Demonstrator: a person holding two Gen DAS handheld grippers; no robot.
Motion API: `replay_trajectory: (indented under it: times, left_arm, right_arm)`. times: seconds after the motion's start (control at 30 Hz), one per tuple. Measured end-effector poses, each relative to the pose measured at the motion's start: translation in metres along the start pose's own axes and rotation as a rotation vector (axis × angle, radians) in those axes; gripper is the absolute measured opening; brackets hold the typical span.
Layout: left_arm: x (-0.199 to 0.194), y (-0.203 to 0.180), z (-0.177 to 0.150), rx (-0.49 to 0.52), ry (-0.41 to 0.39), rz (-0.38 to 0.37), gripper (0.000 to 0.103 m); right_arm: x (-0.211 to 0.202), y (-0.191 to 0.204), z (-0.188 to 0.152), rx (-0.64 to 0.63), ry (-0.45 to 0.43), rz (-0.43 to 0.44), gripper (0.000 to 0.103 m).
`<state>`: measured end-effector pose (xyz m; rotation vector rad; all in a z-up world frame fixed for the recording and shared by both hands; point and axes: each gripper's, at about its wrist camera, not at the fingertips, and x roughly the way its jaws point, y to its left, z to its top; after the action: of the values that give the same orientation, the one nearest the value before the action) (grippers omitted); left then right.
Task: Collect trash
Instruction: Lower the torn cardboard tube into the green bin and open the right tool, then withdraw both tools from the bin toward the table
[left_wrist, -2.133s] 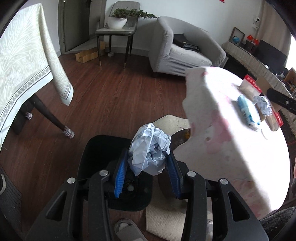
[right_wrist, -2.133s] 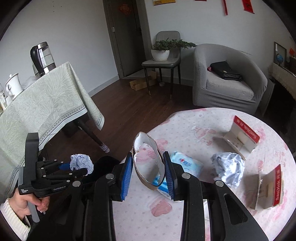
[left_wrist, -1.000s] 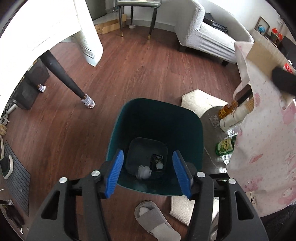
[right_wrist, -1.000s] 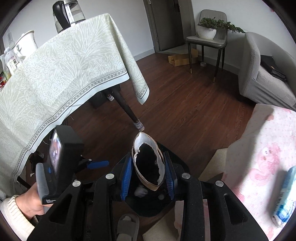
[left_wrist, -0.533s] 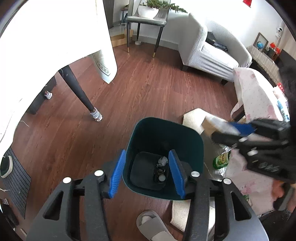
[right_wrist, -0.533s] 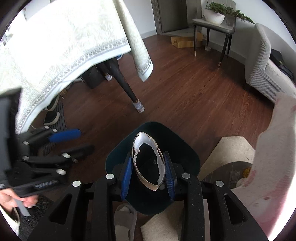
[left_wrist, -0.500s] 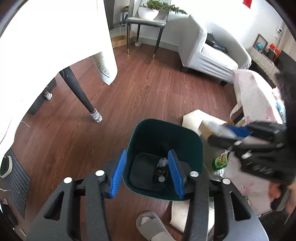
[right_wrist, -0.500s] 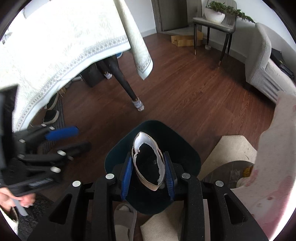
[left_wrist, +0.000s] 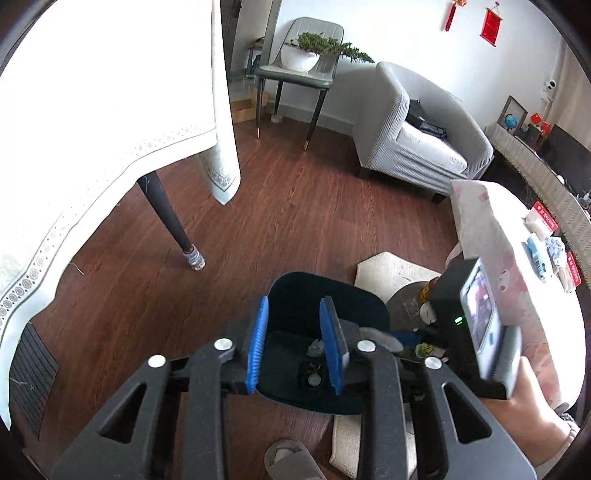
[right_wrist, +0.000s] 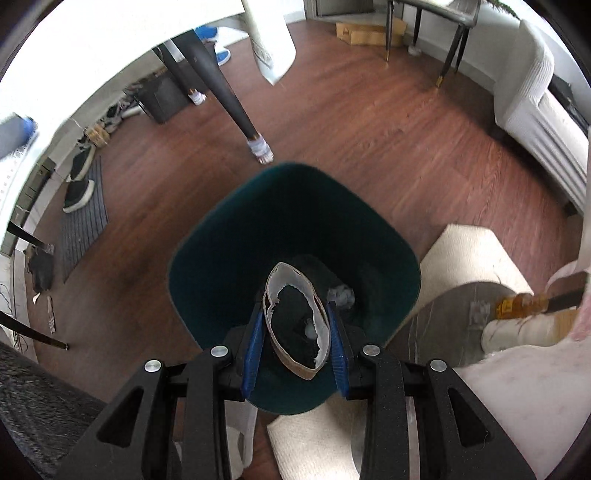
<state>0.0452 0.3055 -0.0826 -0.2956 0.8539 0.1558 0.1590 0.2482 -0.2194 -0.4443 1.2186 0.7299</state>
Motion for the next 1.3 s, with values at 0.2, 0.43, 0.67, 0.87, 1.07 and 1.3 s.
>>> replay_trajectory:
  times: [0.2,0.43,0.67,0.87,1.07,1.3]
  left_arm:
    - [-0.012,-0.004,0.005,0.002,-0.039,-0.001,0.028]
    - [-0.020,-0.006,0.007,0.011,-0.059,0.008,0.028]
    - [-0.031,-0.008,0.006,0.020,-0.078,0.003,0.028]
    - [-0.041,-0.013,0.007,0.020,-0.104,-0.001,0.028]
    - [-0.044,-0.029,0.011,0.038,-0.115,-0.017,0.029]
    - [-0.041,-0.067,0.017,0.068,-0.121,-0.046,0.038]
  right_arm:
    - [0.008,-0.005,-0.006,-0.002,0.021,-0.015,0.041]
    - [-0.009,-0.007,-0.005,-0.004,-0.024,-0.004,0.045]
    - [-0.048,-0.001,0.000,-0.010,-0.118,0.060,0.045]
    - [-0.096,0.002,0.002,-0.017,-0.212,0.091,0.045]
    - [-0.149,-0.003,-0.004,-0.036,-0.324,0.051,0.045]
    - [-0.195,-0.030,-0.021,-0.007,-0.403,0.010,0.041]
